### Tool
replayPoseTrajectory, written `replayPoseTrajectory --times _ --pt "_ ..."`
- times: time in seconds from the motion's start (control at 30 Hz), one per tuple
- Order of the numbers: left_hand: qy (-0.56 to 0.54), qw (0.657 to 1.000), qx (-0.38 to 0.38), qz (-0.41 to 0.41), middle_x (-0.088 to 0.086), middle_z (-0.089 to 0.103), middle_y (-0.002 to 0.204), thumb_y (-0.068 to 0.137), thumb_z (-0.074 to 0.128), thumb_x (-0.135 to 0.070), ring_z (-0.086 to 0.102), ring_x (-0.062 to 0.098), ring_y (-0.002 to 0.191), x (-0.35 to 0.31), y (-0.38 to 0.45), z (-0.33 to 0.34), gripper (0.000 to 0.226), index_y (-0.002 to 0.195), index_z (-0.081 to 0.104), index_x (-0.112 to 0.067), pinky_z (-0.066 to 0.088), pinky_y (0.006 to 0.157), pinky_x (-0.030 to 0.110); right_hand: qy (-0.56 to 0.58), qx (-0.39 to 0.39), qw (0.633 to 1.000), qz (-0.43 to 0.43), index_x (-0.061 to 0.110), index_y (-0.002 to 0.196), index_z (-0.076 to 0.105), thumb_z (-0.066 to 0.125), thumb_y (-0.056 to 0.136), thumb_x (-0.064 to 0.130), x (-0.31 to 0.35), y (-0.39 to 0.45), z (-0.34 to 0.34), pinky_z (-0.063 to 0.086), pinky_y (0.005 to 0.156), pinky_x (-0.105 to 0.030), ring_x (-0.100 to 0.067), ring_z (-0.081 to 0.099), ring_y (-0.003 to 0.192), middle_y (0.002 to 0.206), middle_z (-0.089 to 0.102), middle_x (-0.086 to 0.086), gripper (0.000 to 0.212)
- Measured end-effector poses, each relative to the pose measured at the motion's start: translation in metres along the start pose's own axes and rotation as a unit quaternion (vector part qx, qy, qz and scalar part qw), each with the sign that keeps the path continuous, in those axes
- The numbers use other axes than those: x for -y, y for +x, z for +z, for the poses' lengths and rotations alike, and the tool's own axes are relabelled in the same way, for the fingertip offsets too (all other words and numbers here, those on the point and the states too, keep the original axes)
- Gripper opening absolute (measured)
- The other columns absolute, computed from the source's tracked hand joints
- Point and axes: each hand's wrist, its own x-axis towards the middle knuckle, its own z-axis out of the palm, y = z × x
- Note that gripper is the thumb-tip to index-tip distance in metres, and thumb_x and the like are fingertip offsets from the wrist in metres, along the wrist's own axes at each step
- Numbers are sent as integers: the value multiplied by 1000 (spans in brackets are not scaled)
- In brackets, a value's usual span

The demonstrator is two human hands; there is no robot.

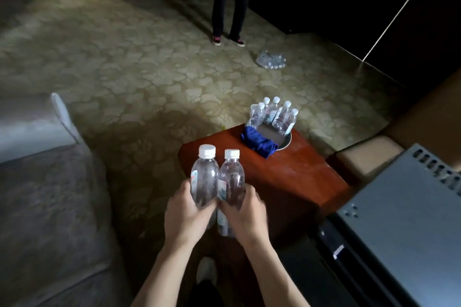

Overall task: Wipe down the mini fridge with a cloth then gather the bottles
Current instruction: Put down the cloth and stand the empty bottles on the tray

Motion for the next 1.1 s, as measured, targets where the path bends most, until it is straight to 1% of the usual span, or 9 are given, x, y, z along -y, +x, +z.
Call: replayPoseTrajectory --times 0.07,0.17,0.43,0.6,0.7,0.8,0.97,1.07,1.1 --pt "9 1000 11 12 -2 69 105 72 79 -43 65 18 94 -15 36 11 49 110 57 -22 50 78 27 -11 -29 1000 -2 21 119 51 70 78 44 5 34 2 43 94 -37 -24 51 106 115 59 1 50" --pt "35 999 31 19 -3 68 106 70 81 -41 66 18 96 -41 89 26 51 111 58 -24 51 80 27 -8 -64 998 9 19 122 49 67 81 43 11 81 1 41 93 -33 -23 50 107 118 58 0 51" --pt "76 987 116 77 -7 67 97 62 83 -48 65 14 86 -90 202 75 53 104 59 -27 52 75 30 33 -127 985 110 19 118 50 71 77 44 17 182 -4 46 86 -37 -25 52 102 111 59 0 52" --pt "74 973 195 98 -10 68 90 66 82 -43 65 11 79 -102 270 107 43 99 59 -28 50 72 27 33 -159 972 169 19 121 48 71 77 46 15 239 5 47 86 -41 -25 54 103 111 59 0 56" --pt "101 960 233 118 -9 68 87 67 80 -39 66 15 80 -104 312 120 39 95 56 -28 53 72 31 58 -182 956 221 19 120 47 72 77 44 19 266 15 49 83 -39 -23 57 101 109 60 0 56" --pt "125 948 258 138 -4 67 93 67 79 -39 65 21 87 -112 345 133 44 101 53 -27 54 78 37 94 -195 941 262 21 113 48 75 75 37 24 288 17 49 78 -34 -19 59 96 103 62 3 49" --pt "134 926 311 164 -1 66 94 70 81 -33 64 20 89 -125 372 170 44 106 59 -18 41 67 26 135 -231 917 296 31 102 43 77 75 35 5 319 9 52 76 -34 -13 63 87 99 65 8 44" --pt "109 925 335 139 7 66 97 71 80 -18 63 24 88 -134 381 201 47 111 59 -8 34 57 12 155 -244 903 319 32 104 41 78 73 35 -18 342 2 54 78 -36 -14 65 89 100 66 8 48" --pt "103 926 335 141 10 65 98 71 80 -13 62 25 88 -136 384 211 48 112 58 -5 34 58 11 157 -247 899 325 31 104 40 78 73 33 -26 350 0 54 78 -36 -15 65 89 99 66 8 49"
